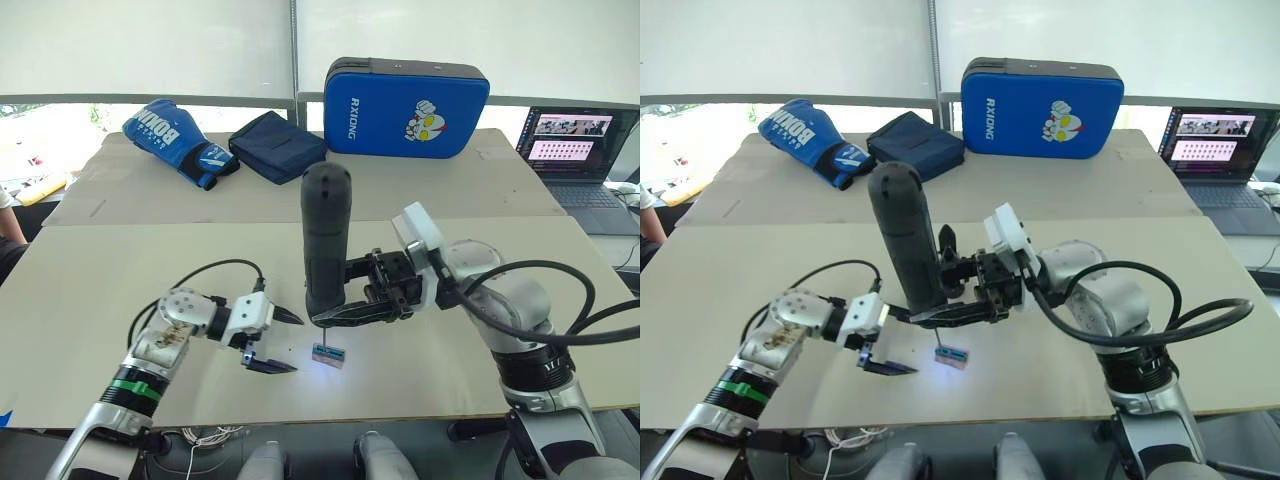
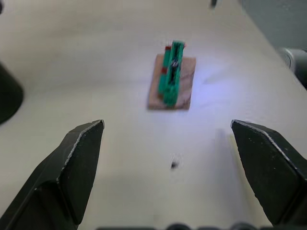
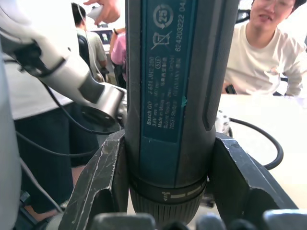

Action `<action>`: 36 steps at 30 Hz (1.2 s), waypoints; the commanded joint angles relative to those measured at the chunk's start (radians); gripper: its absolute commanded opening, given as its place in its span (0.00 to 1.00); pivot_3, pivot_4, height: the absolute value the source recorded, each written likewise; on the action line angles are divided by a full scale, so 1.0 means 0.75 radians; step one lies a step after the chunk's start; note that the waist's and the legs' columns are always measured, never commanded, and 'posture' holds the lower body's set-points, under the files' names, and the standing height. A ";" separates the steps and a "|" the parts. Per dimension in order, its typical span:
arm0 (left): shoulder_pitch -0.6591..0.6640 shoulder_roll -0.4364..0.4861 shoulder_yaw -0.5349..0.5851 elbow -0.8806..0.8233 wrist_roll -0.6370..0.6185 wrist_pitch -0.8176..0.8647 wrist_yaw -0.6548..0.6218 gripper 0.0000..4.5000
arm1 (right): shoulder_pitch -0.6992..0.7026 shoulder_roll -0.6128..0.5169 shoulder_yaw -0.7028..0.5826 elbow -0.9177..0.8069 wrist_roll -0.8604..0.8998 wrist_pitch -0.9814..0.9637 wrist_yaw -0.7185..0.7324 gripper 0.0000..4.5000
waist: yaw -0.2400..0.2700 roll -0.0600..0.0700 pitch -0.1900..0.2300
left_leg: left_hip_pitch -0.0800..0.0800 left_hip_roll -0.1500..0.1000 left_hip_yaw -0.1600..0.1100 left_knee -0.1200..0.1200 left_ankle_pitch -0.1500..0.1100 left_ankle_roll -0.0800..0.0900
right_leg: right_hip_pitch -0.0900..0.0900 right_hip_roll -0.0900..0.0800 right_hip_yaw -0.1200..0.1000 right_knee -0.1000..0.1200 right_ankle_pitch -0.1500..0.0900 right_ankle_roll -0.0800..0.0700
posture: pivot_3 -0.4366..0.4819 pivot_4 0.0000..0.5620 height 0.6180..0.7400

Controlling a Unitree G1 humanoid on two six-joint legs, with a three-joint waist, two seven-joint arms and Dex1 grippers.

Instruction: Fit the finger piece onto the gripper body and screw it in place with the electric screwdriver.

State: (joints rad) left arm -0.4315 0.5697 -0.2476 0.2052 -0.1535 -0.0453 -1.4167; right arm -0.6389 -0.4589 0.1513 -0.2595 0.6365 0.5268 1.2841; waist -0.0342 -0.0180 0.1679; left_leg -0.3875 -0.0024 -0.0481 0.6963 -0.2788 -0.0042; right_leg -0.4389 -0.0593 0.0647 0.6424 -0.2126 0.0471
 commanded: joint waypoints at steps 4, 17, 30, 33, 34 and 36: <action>-0.028 -0.049 -0.032 0.038 0.038 -0.029 0.079 1.00 | 0.035 0.022 -0.006 -0.052 -0.027 -0.111 -0.042 0.43 | -0.003 0.000 0.000 | 0.000 0.000 0.001 -0.001 0.000 0.000 | 0.000 0.001 0.000 0.000 0.000 0.000 | 0.48 0.27 1.00; -0.001 -0.076 -0.086 0.007 0.039 -0.014 0.085 1.00 | 0.101 0.017 0.016 -0.050 -0.069 -0.168 -0.045 0.43 | 0.001 0.000 0.000 | 0.002 0.000 0.003 0.000 0.000 0.000 | 0.002 0.000 0.000 -0.001 0.000 0.000 | 0.48 0.27 1.00; 0.000 -0.072 -0.092 -0.031 0.025 0.035 0.080 1.00 | 0.073 0.027 0.028 -0.003 -0.101 -0.193 -0.050 0.43 | -0.001 0.000 0.000 | 0.002 0.000 0.004 -0.001 0.000 0.000 | 0.002 0.000 0.000 -0.001 0.000 0.000 | 0.48 0.27 1.00; -0.006 -0.077 -0.091 -0.032 0.024 0.042 0.083 1.00 | 0.070 0.026 0.027 0.010 -0.106 -0.196 -0.045 0.43 | 0.000 0.000 0.000 | 0.002 0.000 0.004 -0.001 0.000 0.000 | 0.002 0.000 0.000 -0.001 0.000 0.000 | 0.48 0.27 1.00; -0.009 -0.080 -0.089 -0.037 0.017 0.053 0.083 1.00 | 0.070 0.028 0.025 0.012 -0.106 -0.199 -0.045 0.43 | 0.000 0.000 0.000 | 0.002 0.000 0.004 0.000 0.000 0.000 | 0.002 0.000 0.000 -0.001 0.000 0.000 | 0.48 0.27 1.00; -0.014 -0.083 -0.086 -0.048 0.001 0.085 0.078 1.00 | 0.072 0.031 0.024 0.016 -0.109 -0.202 -0.042 0.43 | 0.000 0.000 0.000 | 0.002 0.000 0.004 -0.001 0.000 0.000 | 0.002 0.000 0.000 -0.001 0.000 0.000 | 0.48 0.27 1.00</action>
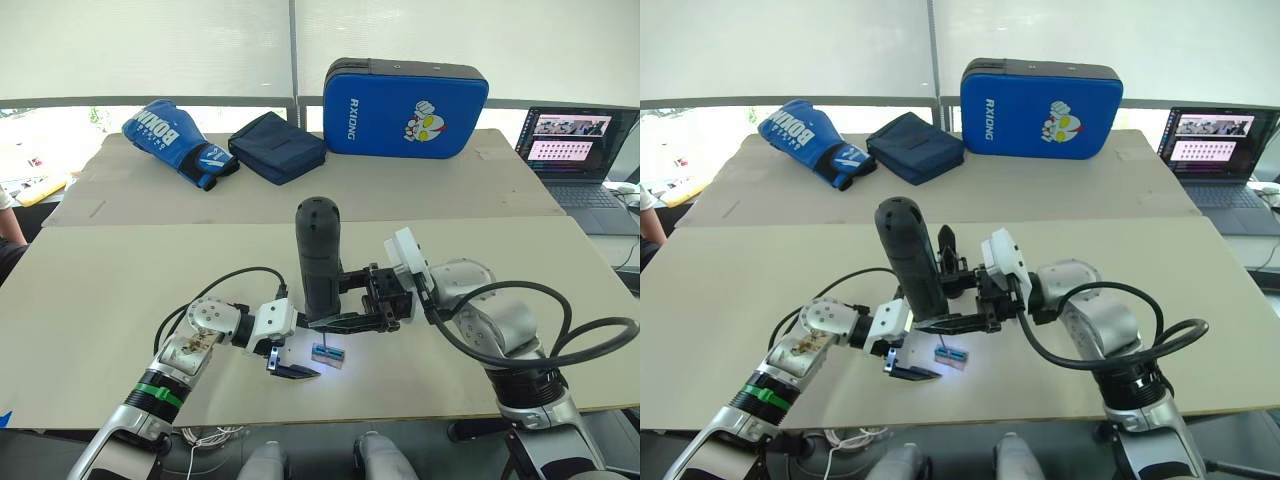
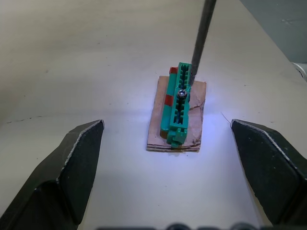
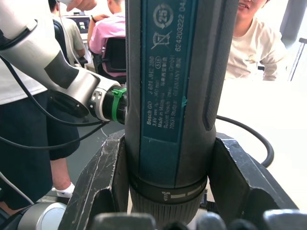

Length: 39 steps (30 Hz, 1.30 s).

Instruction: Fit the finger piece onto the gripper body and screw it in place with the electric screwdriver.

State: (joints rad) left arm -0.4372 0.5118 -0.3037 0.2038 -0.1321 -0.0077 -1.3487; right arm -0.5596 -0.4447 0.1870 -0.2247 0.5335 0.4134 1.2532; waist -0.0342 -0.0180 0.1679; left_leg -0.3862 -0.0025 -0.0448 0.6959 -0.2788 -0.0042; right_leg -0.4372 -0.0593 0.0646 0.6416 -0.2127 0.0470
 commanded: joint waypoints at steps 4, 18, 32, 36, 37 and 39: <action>-0.007 -0.001 -0.016 -0.068 -0.028 0.048 -0.013 1.00 | -0.031 0.012 -0.018 -0.031 0.019 -0.056 0.009 0.43 | -0.001 0.000 0.000 | 0.000 0.000 0.000 0.000 0.000 0.000 | 0.000 0.000 0.000 0.000 0.000 0.000 | 0.48 0.27 1.00; -0.007 0.003 -0.026 -0.057 -0.009 0.032 0.004 1.00 | -0.041 0.014 -0.006 -0.041 0.021 -0.035 0.002 0.43 | -0.001 0.000 0.000 | 0.000 0.000 0.000 0.000 0.000 0.000 | 0.000 0.000 0.000 0.000 0.000 0.000 | 0.48 0.27 1.00; -0.018 -0.004 -0.029 -0.046 -0.008 0.023 0.011 1.00 | -0.037 -0.003 -0.007 -0.020 0.009 -0.046 0.022 0.43 | -0.001 0.000 0.000 | 0.000 0.000 0.000 0.000 0.000 0.000 | 0.000 0.000 0.000 0.000 0.000 0.000 | 0.48 0.27 1.00; -0.021 -0.007 -0.028 -0.050 -0.012 0.029 0.013 1.00 | -0.036 -0.001 -0.006 -0.019 0.005 -0.046 0.021 0.43 | -0.001 0.000 0.000 | 0.000 0.000 0.000 0.000 0.000 0.000 | 0.000 0.000 0.000 0.000 0.000 0.000 | 0.48 0.27 1.00; -0.023 -0.008 -0.028 -0.049 -0.012 0.030 0.013 1.00 | -0.036 0.000 -0.005 -0.017 0.003 -0.047 0.021 0.43 | -0.001 0.000 0.000 | 0.000 0.000 0.000 0.000 0.000 0.000 | 0.000 0.000 0.000 0.000 0.000 0.000 | 0.48 0.27 1.00; -0.026 -0.010 -0.026 -0.042 -0.013 0.028 0.013 1.00 | -0.037 0.001 -0.002 -0.014 -0.002 -0.050 0.019 0.43 | -0.001 0.000 0.000 | 0.000 0.000 0.000 0.000 0.000 0.000 | 0.000 0.000 0.000 0.000 0.000 0.000 | 0.48 0.27 1.00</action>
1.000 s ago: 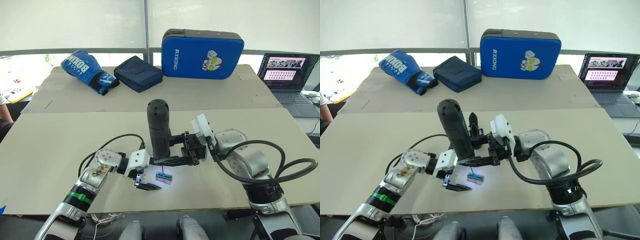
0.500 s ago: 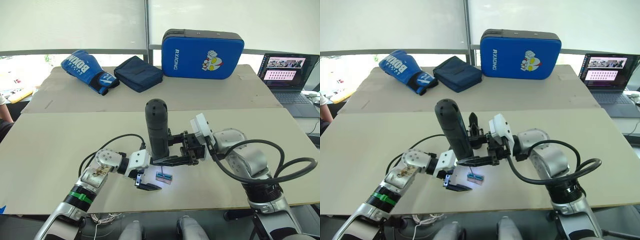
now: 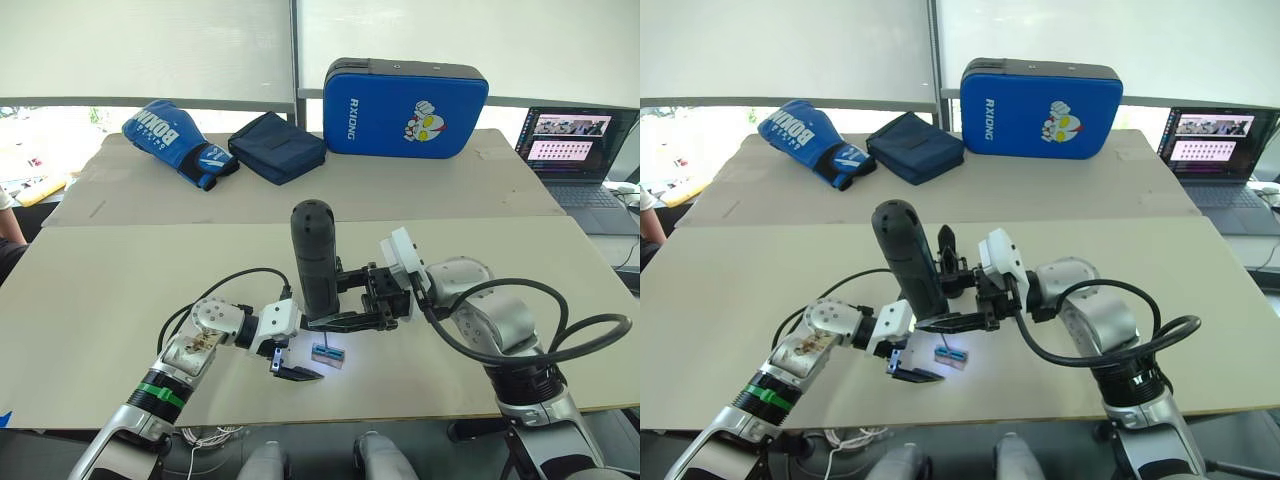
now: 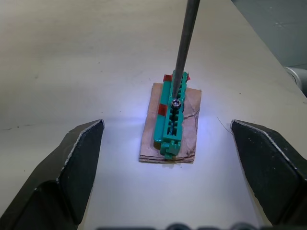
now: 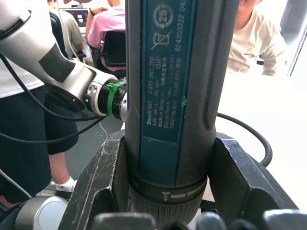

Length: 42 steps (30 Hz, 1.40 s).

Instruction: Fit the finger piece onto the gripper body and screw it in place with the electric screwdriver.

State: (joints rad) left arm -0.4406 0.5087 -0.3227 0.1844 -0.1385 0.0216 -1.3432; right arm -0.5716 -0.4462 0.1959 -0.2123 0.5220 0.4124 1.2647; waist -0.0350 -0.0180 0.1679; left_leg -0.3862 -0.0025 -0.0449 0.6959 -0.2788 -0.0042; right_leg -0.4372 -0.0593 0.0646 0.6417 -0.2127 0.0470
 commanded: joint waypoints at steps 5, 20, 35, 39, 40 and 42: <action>-0.024 -0.009 0.000 -0.013 -0.006 -0.010 0.007 1.00 | -0.019 0.004 -0.016 -0.036 0.018 -0.035 0.004 0.43 | -0.001 0.000 0.000 | 0.000 0.000 0.000 0.000 0.000 0.000 | 0.000 0.000 0.000 0.000 0.000 0.000 | 0.48 0.27 1.00; -0.034 -0.014 -0.001 0.000 -0.004 -0.015 0.015 1.00 | -0.021 0.006 -0.011 -0.043 0.036 -0.011 0.003 0.43 | -0.001 0.000 0.000 | 0.000 0.000 0.000 0.000 0.000 0.000 | 0.000 0.000 0.000 0.000 0.000 0.000 | 0.48 0.27 1.00; -0.029 -0.010 -0.003 -0.015 -0.008 -0.007 0.014 1.00 | -0.024 0.011 0.001 -0.032 0.023 -0.027 -0.011 0.43 | -0.001 0.000 0.000 | 0.000 0.000 0.000 0.000 0.000 0.000 | 0.000 0.000 0.000 0.000 0.000 0.000 | 0.48 0.27 1.00; -0.030 -0.009 -0.003 -0.014 -0.008 -0.006 0.013 1.00 | -0.045 0.006 -0.009 -0.031 0.034 -0.012 -0.012 0.43 | -0.002 0.000 0.000 | 0.000 0.000 0.000 0.000 0.000 0.000 | 0.000 0.000 0.000 0.000 0.000 0.000 | 0.48 0.27 1.00; -0.030 -0.009 -0.002 -0.013 -0.009 -0.005 0.013 1.00 | -0.050 0.004 -0.012 -0.032 0.037 -0.007 -0.013 0.43 | -0.002 0.000 0.000 | 0.000 0.000 0.000 0.000 0.000 0.000 | 0.000 0.000 0.000 0.000 0.000 0.000 | 0.48 0.27 1.00; -0.031 -0.008 -0.003 -0.012 -0.008 -0.006 0.013 1.00 | -0.057 0.002 -0.017 -0.034 0.044 0.002 -0.015 0.43 | -0.002 0.000 0.000 | 0.000 0.000 0.000 0.000 0.000 0.000 | 0.000 0.000 0.000 0.000 0.000 0.000 | 0.48 0.27 1.00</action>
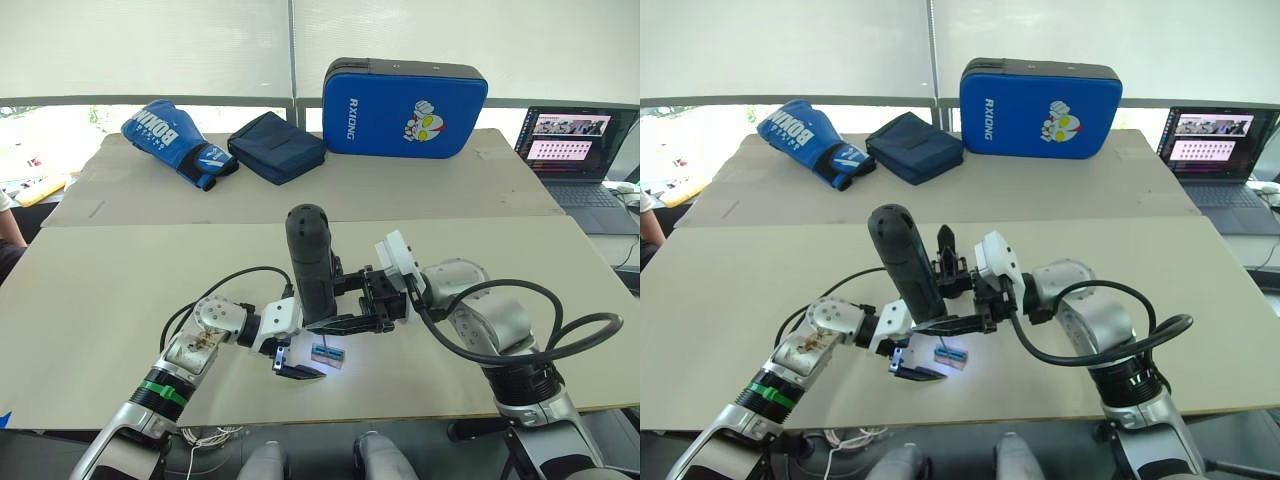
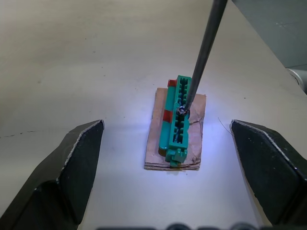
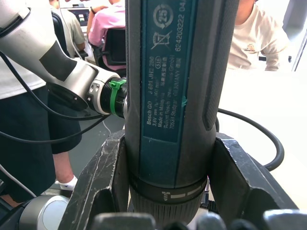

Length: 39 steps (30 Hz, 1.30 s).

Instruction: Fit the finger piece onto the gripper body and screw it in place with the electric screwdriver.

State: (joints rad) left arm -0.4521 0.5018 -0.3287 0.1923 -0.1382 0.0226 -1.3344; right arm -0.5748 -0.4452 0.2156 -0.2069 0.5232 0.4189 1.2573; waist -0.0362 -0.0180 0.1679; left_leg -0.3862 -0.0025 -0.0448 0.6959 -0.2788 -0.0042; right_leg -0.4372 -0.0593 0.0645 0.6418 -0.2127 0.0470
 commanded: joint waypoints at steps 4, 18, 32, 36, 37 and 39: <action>-0.013 0.001 0.005 -0.022 -0.008 -0.011 0.002 1.00 | -0.052 -0.001 -0.040 -0.040 0.042 -0.008 -0.005 0.43 | 0.000 0.000 0.000 | 0.000 0.000 0.000 0.000 0.000 0.000 | 0.000 0.000 0.000 0.000 0.000 0.000 | 0.48 0.27 1.00; -0.009 0.005 0.006 -0.024 -0.007 -0.013 0.002 1.00 | -0.041 -0.001 -0.028 -0.031 0.029 -0.012 -0.005 0.43 | 0.000 0.000 0.000 | 0.000 0.000 0.000 0.000 0.000 0.000 | 0.000 0.000 0.000 0.000 0.000 0.000 | 0.48 0.27 1.00; -0.032 -0.004 0.006 0.005 0.000 -0.026 0.004 1.00 | -0.037 -0.005 -0.039 -0.031 0.041 -0.013 -0.018 0.43 | 0.000 0.000 0.000 | 0.000 0.000 0.000 0.000 0.000 0.000 | 0.000 0.000 0.000 0.000 0.000 0.000 | 0.48 0.27 1.00; -0.035 -0.003 0.005 0.008 -0.002 -0.028 0.002 1.00 | -0.037 -0.003 -0.038 -0.039 0.050 -0.005 -0.021 0.43 | 0.000 0.000 0.000 | 0.000 0.000 0.000 0.000 0.000 0.000 | 0.000 0.000 0.000 0.000 0.000 0.000 | 0.48 0.27 1.00; -0.035 -0.003 0.005 0.008 -0.002 -0.028 0.003 1.00 | -0.036 -0.002 -0.037 -0.048 0.057 0.003 -0.025 0.43 | 0.000 0.000 0.000 | 0.000 0.000 0.000 0.000 0.000 0.000 | 0.000 0.000 0.000 0.000 0.000 0.000 | 0.48 0.27 1.00; -0.034 -0.002 0.005 0.007 -0.001 -0.028 0.003 1.00 | -0.033 -0.002 -0.033 -0.062 0.065 0.013 -0.031 0.43 | 0.000 0.000 0.000 | 0.000 0.000 0.000 0.000 0.000 0.000 | 0.000 0.000 0.000 0.000 0.000 0.000 | 0.48 0.27 1.00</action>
State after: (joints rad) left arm -0.4637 0.5018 -0.3290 0.2094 -0.1371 0.0208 -1.3340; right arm -0.5802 -0.4545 0.2161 -0.2038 0.5330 0.4254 1.2365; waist -0.0364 -0.0180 0.1679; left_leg -0.3862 -0.0025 -0.0449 0.6960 -0.2788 -0.0042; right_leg -0.4373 -0.0593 0.0646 0.6420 -0.2127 0.0470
